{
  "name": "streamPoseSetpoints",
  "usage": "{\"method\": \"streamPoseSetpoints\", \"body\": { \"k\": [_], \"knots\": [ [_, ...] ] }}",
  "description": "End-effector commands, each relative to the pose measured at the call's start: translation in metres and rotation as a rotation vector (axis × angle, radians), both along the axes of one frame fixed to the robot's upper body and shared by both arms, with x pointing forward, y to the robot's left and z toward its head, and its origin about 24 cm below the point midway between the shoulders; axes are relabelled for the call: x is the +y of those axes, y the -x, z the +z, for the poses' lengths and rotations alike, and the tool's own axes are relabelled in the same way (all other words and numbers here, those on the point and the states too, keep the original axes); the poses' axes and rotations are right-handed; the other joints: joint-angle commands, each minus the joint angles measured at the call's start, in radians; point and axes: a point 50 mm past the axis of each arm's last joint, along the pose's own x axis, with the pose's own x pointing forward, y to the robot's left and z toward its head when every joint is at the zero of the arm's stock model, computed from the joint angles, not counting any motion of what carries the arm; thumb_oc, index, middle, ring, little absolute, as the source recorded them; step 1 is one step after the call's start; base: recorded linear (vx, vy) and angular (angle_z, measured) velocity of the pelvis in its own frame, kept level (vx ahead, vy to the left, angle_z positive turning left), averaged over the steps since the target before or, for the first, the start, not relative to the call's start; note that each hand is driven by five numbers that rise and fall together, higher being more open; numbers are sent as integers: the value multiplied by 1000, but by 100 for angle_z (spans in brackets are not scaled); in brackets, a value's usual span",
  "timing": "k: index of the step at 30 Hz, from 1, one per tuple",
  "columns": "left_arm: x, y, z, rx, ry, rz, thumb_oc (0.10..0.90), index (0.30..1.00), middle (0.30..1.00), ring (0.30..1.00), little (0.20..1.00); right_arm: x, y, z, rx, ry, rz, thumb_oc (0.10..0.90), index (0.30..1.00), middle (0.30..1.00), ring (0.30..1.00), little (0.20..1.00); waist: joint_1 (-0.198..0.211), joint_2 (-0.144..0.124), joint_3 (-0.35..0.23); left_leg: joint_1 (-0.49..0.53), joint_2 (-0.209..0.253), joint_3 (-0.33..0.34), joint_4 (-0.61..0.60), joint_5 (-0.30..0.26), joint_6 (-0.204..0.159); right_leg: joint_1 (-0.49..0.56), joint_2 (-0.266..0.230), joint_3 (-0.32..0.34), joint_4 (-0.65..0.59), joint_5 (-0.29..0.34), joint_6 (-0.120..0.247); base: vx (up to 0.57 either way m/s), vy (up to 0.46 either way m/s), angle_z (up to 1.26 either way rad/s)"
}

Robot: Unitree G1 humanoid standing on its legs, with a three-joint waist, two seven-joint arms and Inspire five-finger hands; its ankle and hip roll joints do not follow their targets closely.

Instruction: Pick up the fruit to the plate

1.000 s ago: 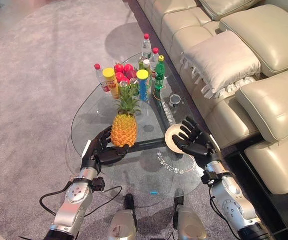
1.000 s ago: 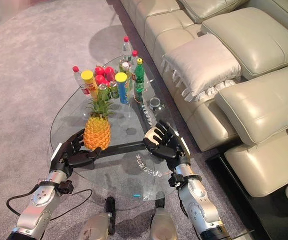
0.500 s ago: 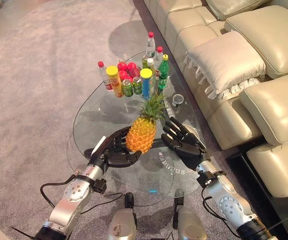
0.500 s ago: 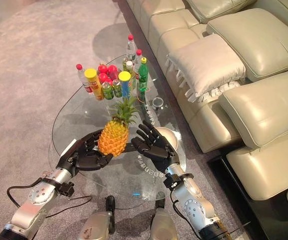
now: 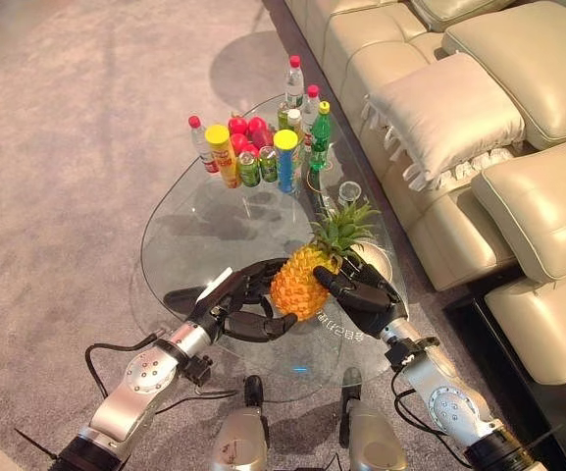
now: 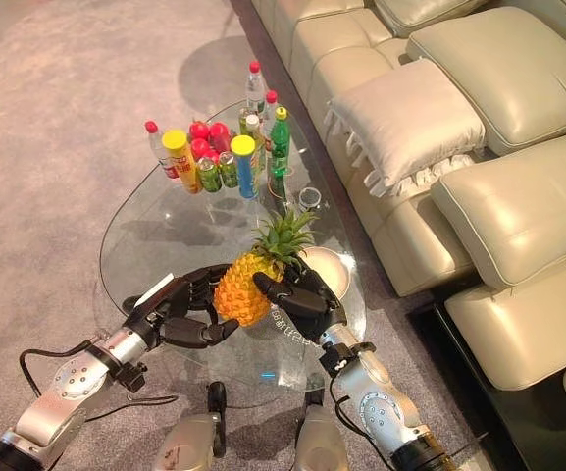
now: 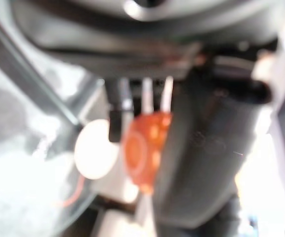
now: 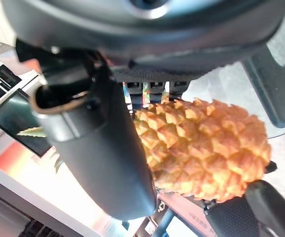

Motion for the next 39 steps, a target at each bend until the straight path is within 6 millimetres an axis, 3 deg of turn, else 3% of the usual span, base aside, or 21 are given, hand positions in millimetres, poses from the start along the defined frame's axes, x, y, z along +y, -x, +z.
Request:
{"method": "streamPoseSetpoints", "body": {
  "k": [1, 10, 24, 39],
  "knots": [
    [-35, 3, 64, -334, 150, -237, 100, 300, 300, 300, 200, 25, -6, 44, -212, -123, 171, 800, 900, 900, 900, 900, -10, -15, -61, -69, -121, 3, 151, -103, 45, 44, 95, -68, 86, -148, -25, 0, 0, 0],
    [-49, 7, 53, -205, 126, -393, 100, 300, 300, 300, 200, 30, -5, 47, -223, -143, 200, 800, 900, 900, 900, 900, -20, -11, -63, -67, -121, 5, 155, -106, 47, 41, 90, -68, 89, -147, -16, 0, 0, 0],
    [-54, 15, 24, 66, 137, -498, 100, 300, 300, 300, 200, 7, -18, 68, -328, -221, 5, 800, 900, 900, 900, 900, -40, -1, -59, -77, -118, 20, 172, -115, 48, 37, 85, -72, 91, -149, -10, 2, 1, 0],
    [-54, 19, 17, 87, 144, -503, 100, 300, 300, 300, 200, 2, -16, 85, -466, -219, -1, 800, 900, 900, 900, 900, -51, 9, -50, -103, -129, 8, 176, -122, 57, 21, 87, -54, 82, -148, -14, 0, 0, 0]
  ]
}}
